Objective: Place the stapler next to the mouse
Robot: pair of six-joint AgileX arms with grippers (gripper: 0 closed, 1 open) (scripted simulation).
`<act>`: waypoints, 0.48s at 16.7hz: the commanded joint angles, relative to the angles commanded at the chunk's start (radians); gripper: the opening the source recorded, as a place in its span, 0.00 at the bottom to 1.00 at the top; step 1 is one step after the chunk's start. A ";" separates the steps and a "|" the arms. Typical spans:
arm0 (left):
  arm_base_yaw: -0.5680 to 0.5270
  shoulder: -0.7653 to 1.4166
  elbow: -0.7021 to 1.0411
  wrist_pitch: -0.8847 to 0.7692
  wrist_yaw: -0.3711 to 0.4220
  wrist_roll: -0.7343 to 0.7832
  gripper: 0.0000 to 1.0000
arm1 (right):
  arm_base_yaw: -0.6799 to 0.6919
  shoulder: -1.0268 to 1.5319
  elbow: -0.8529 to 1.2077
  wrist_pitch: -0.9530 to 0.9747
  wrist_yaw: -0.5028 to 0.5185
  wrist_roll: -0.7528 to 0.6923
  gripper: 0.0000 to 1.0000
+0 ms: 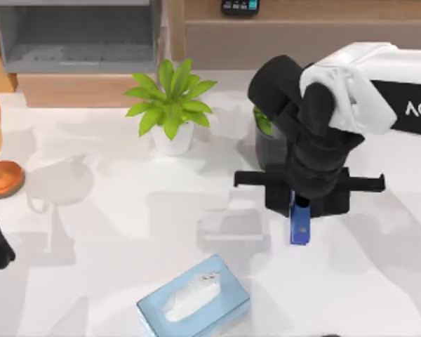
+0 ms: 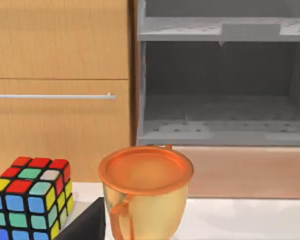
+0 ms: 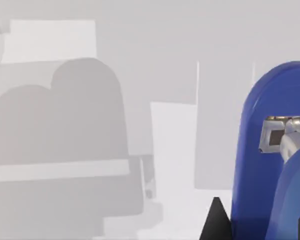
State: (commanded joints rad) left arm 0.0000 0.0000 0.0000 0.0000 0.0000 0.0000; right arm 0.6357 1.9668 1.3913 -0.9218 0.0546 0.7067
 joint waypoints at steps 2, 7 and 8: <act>0.000 0.000 0.000 0.000 0.000 0.000 1.00 | 0.012 0.015 -0.007 -0.006 -0.008 -0.012 0.00; 0.000 0.000 0.000 0.000 0.000 0.000 1.00 | 0.026 0.068 -0.048 -0.013 -0.018 -0.027 0.00; 0.000 0.000 0.000 0.000 0.000 0.000 1.00 | 0.026 0.068 -0.048 -0.013 -0.018 -0.027 0.00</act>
State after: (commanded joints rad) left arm 0.0000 0.0000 0.0000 0.0000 0.0000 0.0000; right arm 0.6622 2.0352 1.3430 -0.9343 0.0362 0.6800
